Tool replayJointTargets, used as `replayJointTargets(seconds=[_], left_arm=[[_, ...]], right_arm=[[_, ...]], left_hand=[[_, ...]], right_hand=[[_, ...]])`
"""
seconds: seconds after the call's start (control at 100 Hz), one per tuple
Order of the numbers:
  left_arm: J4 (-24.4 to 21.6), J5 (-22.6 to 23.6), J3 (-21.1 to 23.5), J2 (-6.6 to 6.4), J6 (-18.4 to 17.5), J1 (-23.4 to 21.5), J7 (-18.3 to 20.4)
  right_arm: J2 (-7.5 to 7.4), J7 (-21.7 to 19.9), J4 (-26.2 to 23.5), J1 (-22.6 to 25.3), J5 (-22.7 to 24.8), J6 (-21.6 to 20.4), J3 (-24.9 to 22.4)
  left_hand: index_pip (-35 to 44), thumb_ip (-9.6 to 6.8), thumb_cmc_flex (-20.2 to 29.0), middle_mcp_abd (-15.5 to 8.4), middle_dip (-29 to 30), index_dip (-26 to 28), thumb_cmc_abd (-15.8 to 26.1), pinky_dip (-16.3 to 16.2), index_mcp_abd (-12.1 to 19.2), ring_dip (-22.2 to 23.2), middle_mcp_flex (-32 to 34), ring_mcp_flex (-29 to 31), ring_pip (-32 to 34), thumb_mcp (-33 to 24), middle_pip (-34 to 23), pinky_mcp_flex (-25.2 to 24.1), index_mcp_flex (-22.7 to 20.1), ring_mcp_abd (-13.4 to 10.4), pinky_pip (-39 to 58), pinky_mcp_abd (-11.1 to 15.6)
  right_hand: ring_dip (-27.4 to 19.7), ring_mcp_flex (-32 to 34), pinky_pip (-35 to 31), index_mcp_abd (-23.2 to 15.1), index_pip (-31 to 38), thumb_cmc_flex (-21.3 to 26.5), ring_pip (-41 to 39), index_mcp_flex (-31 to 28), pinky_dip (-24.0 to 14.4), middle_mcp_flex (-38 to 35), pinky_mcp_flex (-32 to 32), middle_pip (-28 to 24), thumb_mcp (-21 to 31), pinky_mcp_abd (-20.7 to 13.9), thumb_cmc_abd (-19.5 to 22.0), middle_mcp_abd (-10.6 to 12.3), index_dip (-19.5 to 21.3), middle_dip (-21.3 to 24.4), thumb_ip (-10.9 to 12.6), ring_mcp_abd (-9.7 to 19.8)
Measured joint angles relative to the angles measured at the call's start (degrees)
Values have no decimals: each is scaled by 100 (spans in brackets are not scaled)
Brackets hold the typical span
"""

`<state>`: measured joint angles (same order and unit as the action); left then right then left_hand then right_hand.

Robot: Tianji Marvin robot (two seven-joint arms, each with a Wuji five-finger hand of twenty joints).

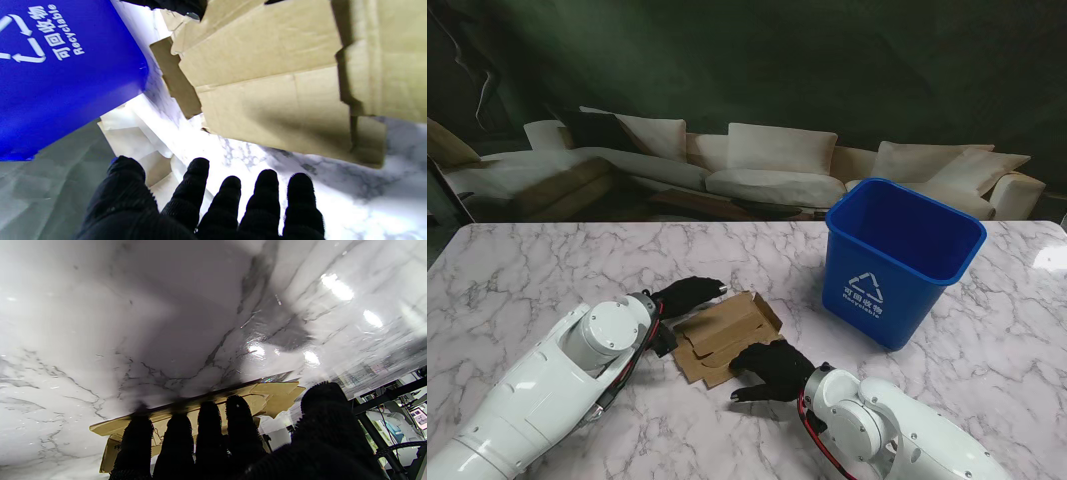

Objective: Fold the flattened cardboard along its creases and drop it into the bin

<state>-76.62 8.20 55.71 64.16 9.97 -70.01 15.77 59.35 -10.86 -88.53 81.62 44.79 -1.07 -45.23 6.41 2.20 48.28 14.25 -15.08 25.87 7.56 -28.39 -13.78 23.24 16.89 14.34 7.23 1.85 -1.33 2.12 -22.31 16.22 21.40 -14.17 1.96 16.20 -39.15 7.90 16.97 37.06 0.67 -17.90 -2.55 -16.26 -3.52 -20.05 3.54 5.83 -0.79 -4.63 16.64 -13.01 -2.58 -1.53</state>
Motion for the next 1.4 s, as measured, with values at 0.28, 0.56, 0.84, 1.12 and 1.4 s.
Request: replayJointTargets(seconds=[0.28, 0.56, 0.84, 1.12, 1.4], left_arm=[[172, -173, -205, 16, 315, 226, 230], [177, -499, -212, 24, 485, 268, 314], [9, -752, -9, 44, 601, 120, 247], [69, -175, -361, -34, 740, 415, 413], [114, -858, -168, 19, 806, 380, 250]], right_arm=[[1, -12, 1, -12, -11, 20, 18], [0, 5, 26, -71, -44, 71, 94], [-1, 29, 124, -254, -127, 125, 272], [16, 50, 200, -329, -152, 140, 339], [27, 69, 226, -362, -171, 170, 380]], left_hand=[[-52, 0, 0, 123, 297, 0, 0, -108, -2, 27, -256, 294, 133, 0, 102, 312, 109, 234, 236, 67], [-104, 0, 129, 287, 300, 2, 0, -775, -62, 1148, -262, 780, 838, 0, 97, 372, 275, 576, 2040, -246], [-206, 0, 589, 974, 310, -70, -242, -655, -645, 929, 202, 1006, 807, 1, 46, 471, 425, 654, 2111, -267], [-245, -229, 1733, 1127, 108, -71, -1485, -170, -1208, 871, 1062, 1801, 950, -95, -148, 1402, 483, 469, 2517, -236], [-249, -286, 1870, 1055, -114, -119, -1520, -203, -1231, 1055, 1253, 1974, 1054, -99, -220, 1519, 482, 570, 2841, -344]], right_hand=[[-1, 0, 63, 0, 0, 0, 12, 0, 4, 49, -15, 2, 0, -18, 0, 0, 2, 2, 0, 0], [-51, 0, 169, 0, 0, 0, 81, 0, 67, 58, -23, 5, 0, -18, 0, 21, 9, 2, 0, 0], [-104, -1, 163, -1, 0, 0, 149, 0, 67, 73, -23, -3, 0, -36, 0, 168, 11, 2, 0, 1], [-114, -13, 357, -63, -4, 0, 151, 40, 115, 197, -103, -3, 0, -111, 0, 350, 77, 2, 0, 2], [-114, -31, 367, -68, -4, 0, 157, 67, 133, 212, -119, 46, 0, -111, 0, 383, 82, 62, 0, 2]])
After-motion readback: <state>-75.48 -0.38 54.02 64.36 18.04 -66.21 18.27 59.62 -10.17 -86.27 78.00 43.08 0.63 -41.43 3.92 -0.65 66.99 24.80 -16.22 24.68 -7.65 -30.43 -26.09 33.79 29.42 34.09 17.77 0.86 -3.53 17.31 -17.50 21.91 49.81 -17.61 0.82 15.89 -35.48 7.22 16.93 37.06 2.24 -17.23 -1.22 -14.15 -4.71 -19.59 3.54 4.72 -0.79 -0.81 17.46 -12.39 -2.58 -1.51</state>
